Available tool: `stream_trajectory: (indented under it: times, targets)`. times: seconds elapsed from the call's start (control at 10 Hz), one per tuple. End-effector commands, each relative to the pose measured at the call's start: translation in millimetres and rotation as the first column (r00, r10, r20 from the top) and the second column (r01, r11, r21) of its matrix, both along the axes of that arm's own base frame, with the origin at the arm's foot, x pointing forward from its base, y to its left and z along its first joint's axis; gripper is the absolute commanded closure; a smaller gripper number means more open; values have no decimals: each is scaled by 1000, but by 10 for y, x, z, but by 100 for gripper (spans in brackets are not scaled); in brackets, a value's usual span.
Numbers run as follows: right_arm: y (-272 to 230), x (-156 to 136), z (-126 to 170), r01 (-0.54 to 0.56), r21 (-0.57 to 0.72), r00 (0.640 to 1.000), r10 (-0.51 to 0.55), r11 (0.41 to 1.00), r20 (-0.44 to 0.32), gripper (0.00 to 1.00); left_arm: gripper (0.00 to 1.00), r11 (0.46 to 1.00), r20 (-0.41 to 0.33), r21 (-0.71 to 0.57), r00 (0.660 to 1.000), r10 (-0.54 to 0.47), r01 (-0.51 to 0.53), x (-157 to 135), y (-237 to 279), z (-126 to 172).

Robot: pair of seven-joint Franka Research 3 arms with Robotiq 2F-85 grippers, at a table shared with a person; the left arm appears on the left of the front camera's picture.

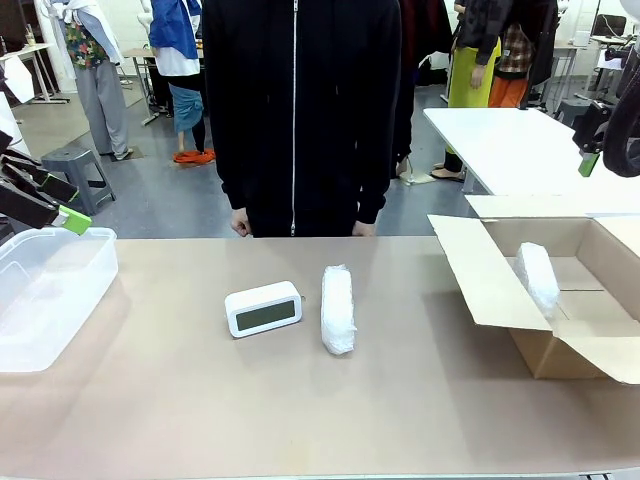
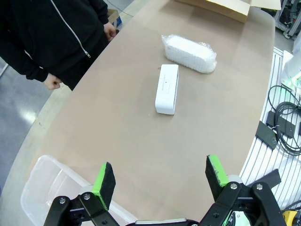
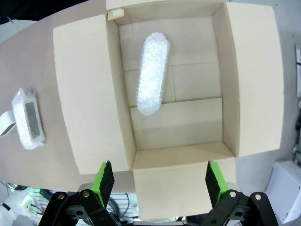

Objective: Separate and place wrapped and unwrapped clocks.
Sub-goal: Pick up the Digital clock indicated by the person.

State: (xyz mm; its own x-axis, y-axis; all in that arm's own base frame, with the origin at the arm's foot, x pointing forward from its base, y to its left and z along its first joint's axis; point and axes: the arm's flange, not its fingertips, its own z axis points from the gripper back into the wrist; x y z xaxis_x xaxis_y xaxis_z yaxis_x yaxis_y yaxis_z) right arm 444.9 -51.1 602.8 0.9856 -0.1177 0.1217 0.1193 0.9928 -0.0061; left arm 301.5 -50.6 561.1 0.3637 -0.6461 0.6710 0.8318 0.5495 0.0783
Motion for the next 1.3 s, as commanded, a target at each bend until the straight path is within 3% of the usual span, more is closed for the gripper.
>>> stream_trajectory:
  times: [0.0, 0.1, 0.3, 0.5, 0.6, 0.8, 1.0, 1.1, 1.2]
  targets:
    - [-2, -30, -52, -8, -4, 1000, 8, 1000, 8, 0, 0, 1000, 0, -8, 1000, -14, 14, 8, 14, -9]
    - [0, 0, 0, 0, 0, 1000, 0, 1000, 0, 0, 0, 1000, 0, -8, 1000, -14, 14, 8, 14, -9]
    - [537, -22, -27, -211, 49, 974, 206, 976, 88, 0, 0, 1000, 0, -8, 1000, -14, 14, 8, 14, -9]
    - [943, -312, -106, -417, 71, 890, 391, 906, 234, 0, 0, 1000, 0, -8, 1000, -14, 14, 8, 14, -9]
    - [1026, -434, -129, -474, 69, 849, 435, 878, 300, 0, 0, 1000, 0, -8, 1000, -14, 14, 8, 14, -9]
    - [1217, -741, -194, -686, 21, 651, 599, 728, 467, 0, 0, 1000, 0, -8, 1000, -14, 14, 8, 14, -9]
    - [1309, -723, -265, -770, 5, 535, 641, 638, 551, 0, 0, 1000, 0, -8, 1000, -14, 14, 8, 14, -9]
    - [1399, -646, -310, -829, 9, 454, 663, 560, 596, 0, 0, 1000, 0, -8, 1000, -14, 14, 8, 14, -9]
    - [1522, -603, -329, -838, 21, 442, 654, 546, 615, 0, 0, 1000, 0, -8, 1000, -14, 14, 8, 14, -9]
